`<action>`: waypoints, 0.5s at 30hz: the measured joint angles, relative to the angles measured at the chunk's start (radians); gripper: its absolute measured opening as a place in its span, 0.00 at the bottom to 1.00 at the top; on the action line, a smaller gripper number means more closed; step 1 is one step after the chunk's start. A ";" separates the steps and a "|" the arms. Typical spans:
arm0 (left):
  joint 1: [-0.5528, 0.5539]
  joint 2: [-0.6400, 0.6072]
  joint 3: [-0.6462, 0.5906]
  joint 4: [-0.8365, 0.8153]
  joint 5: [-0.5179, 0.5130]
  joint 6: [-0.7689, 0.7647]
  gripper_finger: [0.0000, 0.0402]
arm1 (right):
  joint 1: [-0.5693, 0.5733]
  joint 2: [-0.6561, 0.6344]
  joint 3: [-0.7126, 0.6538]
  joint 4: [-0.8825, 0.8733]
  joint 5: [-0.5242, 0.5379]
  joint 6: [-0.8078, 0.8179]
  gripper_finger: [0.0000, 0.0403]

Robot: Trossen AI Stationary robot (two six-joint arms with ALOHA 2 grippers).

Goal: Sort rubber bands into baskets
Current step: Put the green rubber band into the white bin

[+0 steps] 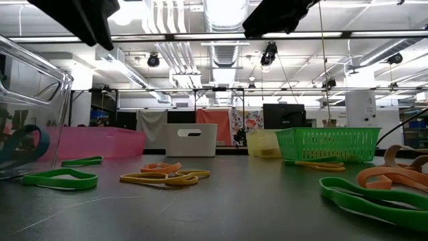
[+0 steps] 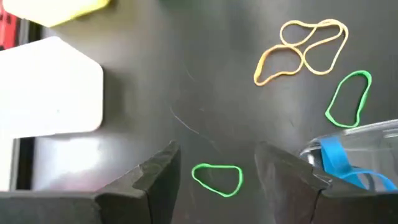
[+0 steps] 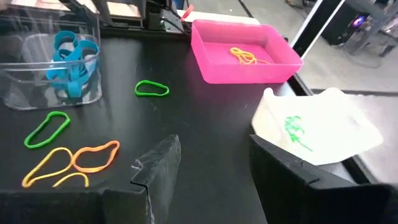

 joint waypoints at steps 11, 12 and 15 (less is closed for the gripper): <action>-0.002 -0.004 0.042 0.011 -0.047 0.039 0.47 | 0.043 0.207 0.062 0.060 -0.024 0.032 0.46; -0.004 -0.008 0.042 0.010 -0.078 0.038 0.47 | 0.047 0.236 0.077 0.054 -0.022 0.037 0.46; -0.006 -0.021 0.042 0.010 -0.152 0.038 0.47 | 0.068 0.326 0.126 0.058 -0.023 0.051 0.46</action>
